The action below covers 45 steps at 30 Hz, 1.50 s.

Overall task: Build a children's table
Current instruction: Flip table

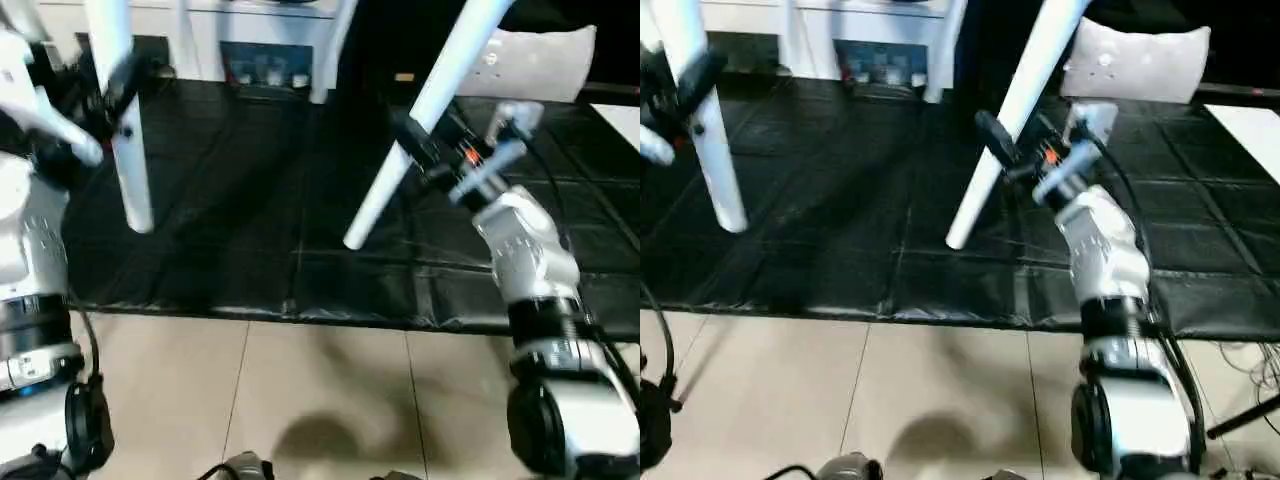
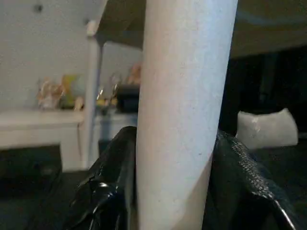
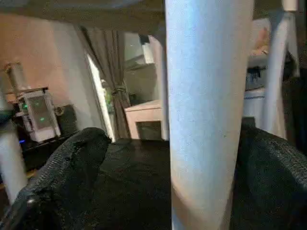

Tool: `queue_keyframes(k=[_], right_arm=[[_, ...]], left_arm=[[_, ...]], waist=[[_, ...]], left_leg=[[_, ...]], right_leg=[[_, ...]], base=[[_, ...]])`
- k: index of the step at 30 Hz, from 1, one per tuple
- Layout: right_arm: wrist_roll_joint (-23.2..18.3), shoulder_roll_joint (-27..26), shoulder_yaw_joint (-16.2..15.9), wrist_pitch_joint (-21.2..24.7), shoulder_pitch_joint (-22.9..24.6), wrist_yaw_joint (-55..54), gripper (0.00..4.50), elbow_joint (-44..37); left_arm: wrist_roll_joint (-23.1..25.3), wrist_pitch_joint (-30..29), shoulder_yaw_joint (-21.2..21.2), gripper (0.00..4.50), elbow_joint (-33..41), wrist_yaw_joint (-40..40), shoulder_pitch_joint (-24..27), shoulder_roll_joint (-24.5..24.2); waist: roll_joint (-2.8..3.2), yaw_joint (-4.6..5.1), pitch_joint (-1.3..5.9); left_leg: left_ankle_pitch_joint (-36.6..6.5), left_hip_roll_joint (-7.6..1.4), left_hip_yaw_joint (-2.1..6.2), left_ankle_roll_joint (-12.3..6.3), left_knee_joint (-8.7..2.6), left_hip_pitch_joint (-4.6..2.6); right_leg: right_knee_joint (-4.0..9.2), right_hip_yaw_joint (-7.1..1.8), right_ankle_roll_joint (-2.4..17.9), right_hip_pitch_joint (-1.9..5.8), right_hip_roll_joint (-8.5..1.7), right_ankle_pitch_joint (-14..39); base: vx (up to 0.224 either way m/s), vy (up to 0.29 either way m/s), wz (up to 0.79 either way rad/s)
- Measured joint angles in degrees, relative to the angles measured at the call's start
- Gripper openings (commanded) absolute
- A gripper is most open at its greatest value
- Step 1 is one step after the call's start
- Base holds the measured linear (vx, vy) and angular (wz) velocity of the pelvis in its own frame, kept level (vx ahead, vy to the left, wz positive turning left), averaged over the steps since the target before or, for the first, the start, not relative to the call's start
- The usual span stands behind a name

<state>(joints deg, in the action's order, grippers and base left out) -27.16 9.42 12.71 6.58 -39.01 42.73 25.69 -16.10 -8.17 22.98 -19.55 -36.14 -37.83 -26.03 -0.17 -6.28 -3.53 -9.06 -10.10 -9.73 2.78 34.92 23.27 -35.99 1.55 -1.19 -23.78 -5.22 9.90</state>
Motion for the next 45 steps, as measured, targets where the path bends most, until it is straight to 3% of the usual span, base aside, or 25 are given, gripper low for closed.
queue_keyframes(k=[13, 14, 15, 20, 24, 26, 29, 31, 35, 39, 42, 43, 45], right_arm=[[0.1, -2.4, -4.2, 3.8, 10.1, -1.0, 4.5, -17.1], [0.5, -2.3, -4.6, 3.8, 11.7, -1.3, 4.5, -19.1], [0.7, -2.3, -5.1, 3.6, 13.1, -1.3, 4.5, -20.6], [0.7, -1.0, -7.7, 5.6, 23.7, -1.4, 4.5, -28.2], [-1.4, 1.6, -8.0, 9.5, 32.5, -0.8, 4.5, -35.7], [-2.7, 2.8, -7.5, 11.0, 34.4, -0.9, 4.5, -38.4], [-4.3, 5.6, -6.3, 12.8, 37.7, -0.7, 4.5, -41.8], [-4.2, 5.9, -6.1, 13.2, 38.1, -0.8, 4.5, -41.9], [-2.0, 5.6, -6.0, 13.2, 38.0, -3.3, 4.5, -41.6], [2.4, 4.4, -8.1, 12.3, 33.3, -7.8, 4.5, -38.2], [5.1, 2.0, -9.0, 10.2, 28.2, -11.2, 4.5, -33.2], [5.6, 1.3, -9.3, 9.8, 26.6, -12.1, 4.5, -32.3], [7.2, 0.1, -10.1, 8.1, 23.4, -13.6, 4.5, -29.8]], left_arm=[[2.0, 9.7, 0.3, 1.79, -14.5, 1.9, -0.6, -1.1], [1.8, 9.9, 0.3, 2.33, -14.4, 1.6, -0.4, -1.2], [1.5, 10.5, 0.3, 2.47, -14.3, 1.0, 0.1, -1.3], [-2.8, 8.8, 0.8, 2.68, -5.0, -4.4, 8.9, -1.4], [-10.1, 3.3, 1.8, 3.02, 5.9, -8.4, 21.1, 0.0], [-12.6, 0.8, 2.1, 3.14, 12.2, -8.6, 26.5, 0.1], [-16.3, -3.8, 1.9, 3.38, 24.7, -8.0, 36.2, 0.6], [-16.5, -4.7, 1.3, 3.44, 28.0, -6.8, 38.8, 1.7], [-11.5, -4.4, -1.9, 3.88, 30.9, -2.1, 41.1, 4.3], [-8.9, -5.2, -3.8, 4.2, 29.2, 1.3, 36.5, 4.1], [-7.7, -5.5, -4.2, 4.44, 27.8, 4.1, 32.1, 3.9], [-7.2, -5.5, -4.2, 4.44, 27.5, 5.0, 30.9, 3.8], [-6.6, -5.4, -4.2, 4.44, 26.3, 6.7, 28.5, 3.8]], waist=[[-0.45, 0.02, 0.27], [-0.59, 0.02, 0.41], [-0.67, 0.04, 0.53], [-0.6, 0.4, 0.89], [-0.5, 0.81, 0.9], [-0.31, 1.1, 0.86], [0.53, 1.24, 0.77], [0.96, 1.19, 0.62], [1.95, 1.19, 0.11], [2.53, 2.01, -0.41], [3.16, 3.57, -0.82], [3.29, 3.93, -0.9], [3.33, 4.29, -1.04]], left_leg=[[0.1, -0.11, 0.02, 0.1, -0.46, -0.27], [0.1, -0.14, 0.02, 0.12, -0.52, -0.28], [0.1, -0.18, 0.02, 0.12, -0.54, -0.37], [0.0, -0.2, 0.01, 0.08, -0.78, -0.52], [-0.2, -0.21, -0.02, -0.11, -0.79, -0.31], [-0.2, -0.24, -0.01, -0.08, -0.79, -0.34], [-0.2, -0.22, -0.02, -0.05, -0.81, -0.66], [-0.2, -0.22, -0.01, -0.01, -0.92, -0.96], [-0.2, -0.19, 0.07, 0.01, -1.1, -1.41], [-0.2, -0.15, 0.6, 0.01, -1.49, -1.34], [-0.2, -0.19, 1.13, 0.01, -1.72, -1.39], [-0.2, -0.17, 1.15, 0.01, -1.88, -1.33], [-0.2, -0.09, 0.87, 0.01, -2.2, -1.49]], right_leg=[[0.15, 0.32, -0.2, 0.18, -0.04, 0.1], [0.16, 0.37, -0.2, 0.19, -0.04, 0.2], [0.19, 0.42, -0.2, 0.29, -0.03, 0.2], [0.83, 0.54, -0.2, 0.7, -0.02, 0.3], [1.02, 0.61, -0.1, 0.64, -0.03, 0.4], [1.04, 0.64, -0.1, 0.66, -0.01, 0.4], [1.05, 0.58, -0.2, 0.9, -0.02, 0.5], [1.05, 0.59, -0.6, 1.07, -0.01, 0.8], [1.18, 0.7, -0.9, 1.05, -0.03, 1.0], [2.38, 1.36, -0.9, 1.24, 0.0, 1.0], [3.6, 2.35, -0.8, 1.98, -0.06, 1.0], [3.67, 2.4, -0.7, 2.33, -0.08, 1.0], [3.54, 2.21, -0.2, 2.16, -0.13, 1.4]], base=[[0.0, 0.0, 0.0], [0.0, 0.0, 0.0], [0.0, 0.0, 0.0], [0.0, 0.0, 0.0], [0.0, 0.0, 0.0], [0.0, 0.0, 0.0], [0.0, 0.0, 0.0], [0.0, 0.0, 0.0], [-0.06, -0.007, 0.0], [-0.066, 0.01, -0.05], [-0.06, 0.038, -0.05], [-0.058, 0.035, -0.05], [-0.057, 0.015, -0.01]])
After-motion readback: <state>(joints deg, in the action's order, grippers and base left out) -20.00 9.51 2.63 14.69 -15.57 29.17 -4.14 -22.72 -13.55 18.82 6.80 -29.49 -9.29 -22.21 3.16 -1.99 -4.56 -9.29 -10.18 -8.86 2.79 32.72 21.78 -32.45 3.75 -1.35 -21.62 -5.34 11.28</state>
